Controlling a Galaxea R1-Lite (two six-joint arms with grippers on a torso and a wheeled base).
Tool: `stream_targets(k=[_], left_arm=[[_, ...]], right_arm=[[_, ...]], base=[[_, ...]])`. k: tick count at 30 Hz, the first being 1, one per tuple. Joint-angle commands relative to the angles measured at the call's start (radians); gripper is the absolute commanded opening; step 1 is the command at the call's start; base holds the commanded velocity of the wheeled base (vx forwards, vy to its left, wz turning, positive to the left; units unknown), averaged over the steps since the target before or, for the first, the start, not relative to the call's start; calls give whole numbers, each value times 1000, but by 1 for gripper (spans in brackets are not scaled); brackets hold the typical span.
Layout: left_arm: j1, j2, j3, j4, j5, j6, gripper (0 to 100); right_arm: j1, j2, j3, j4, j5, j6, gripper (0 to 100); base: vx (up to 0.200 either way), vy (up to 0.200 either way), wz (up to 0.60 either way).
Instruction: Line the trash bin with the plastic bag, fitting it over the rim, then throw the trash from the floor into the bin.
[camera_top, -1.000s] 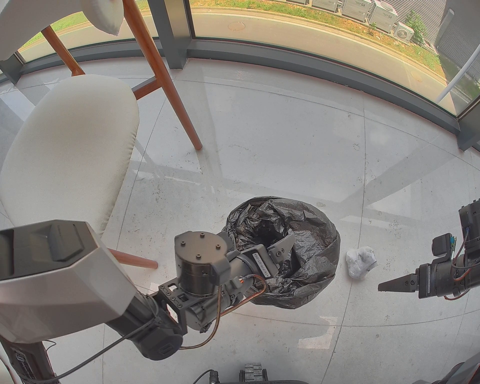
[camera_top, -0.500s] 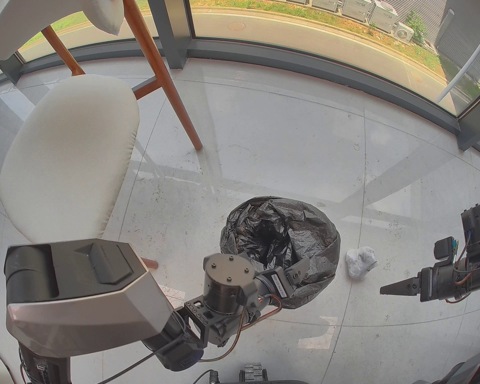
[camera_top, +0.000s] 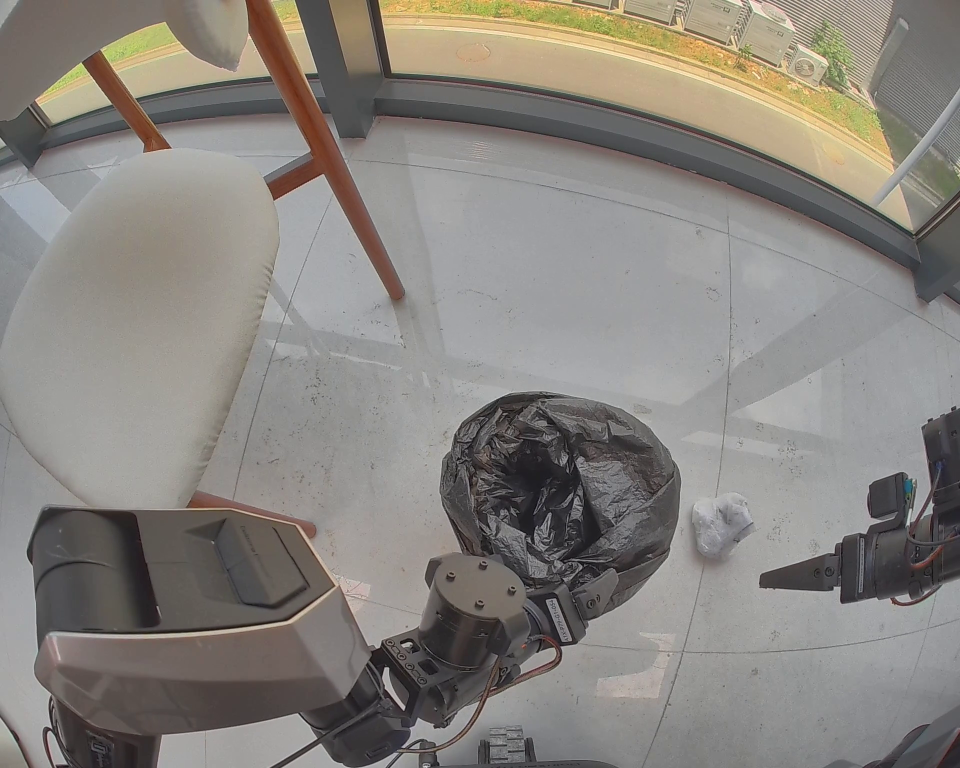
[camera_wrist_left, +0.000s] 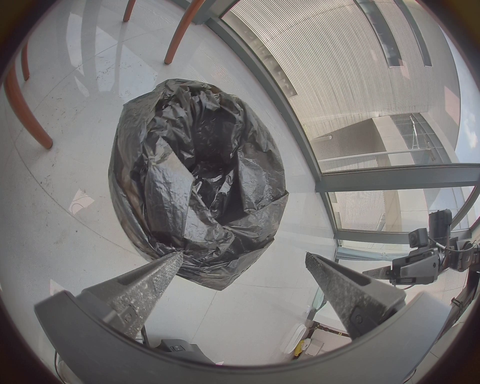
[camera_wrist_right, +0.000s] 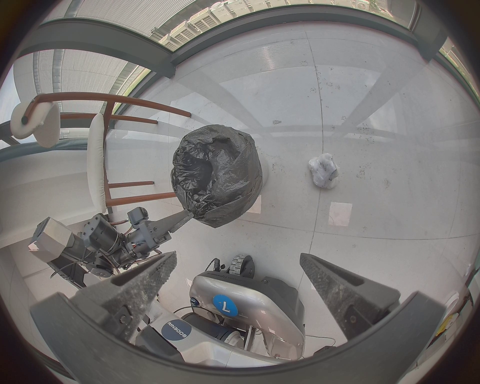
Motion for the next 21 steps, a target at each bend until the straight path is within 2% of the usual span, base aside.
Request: stream_targets(k=[1, 13, 18, 21], left_arm=[[0, 17, 5, 0, 2, 0, 100], [-26, 34, 15, -17, 20, -36, 100], [-41, -167, 55, -9, 23, -23, 100], [0, -329, 109, -9, 14, 16, 100]], right_arm=[[1, -1, 1, 1, 1, 0, 100], [-2, 10, 9, -1, 1, -2, 100], [-36, 52, -5, -28, -3, -2, 100], [-73, 104, 5, -136, -6, -2, 100]], base=[[0, 0, 0], [0, 0, 0], [0, 0, 0], [0, 0, 0]])
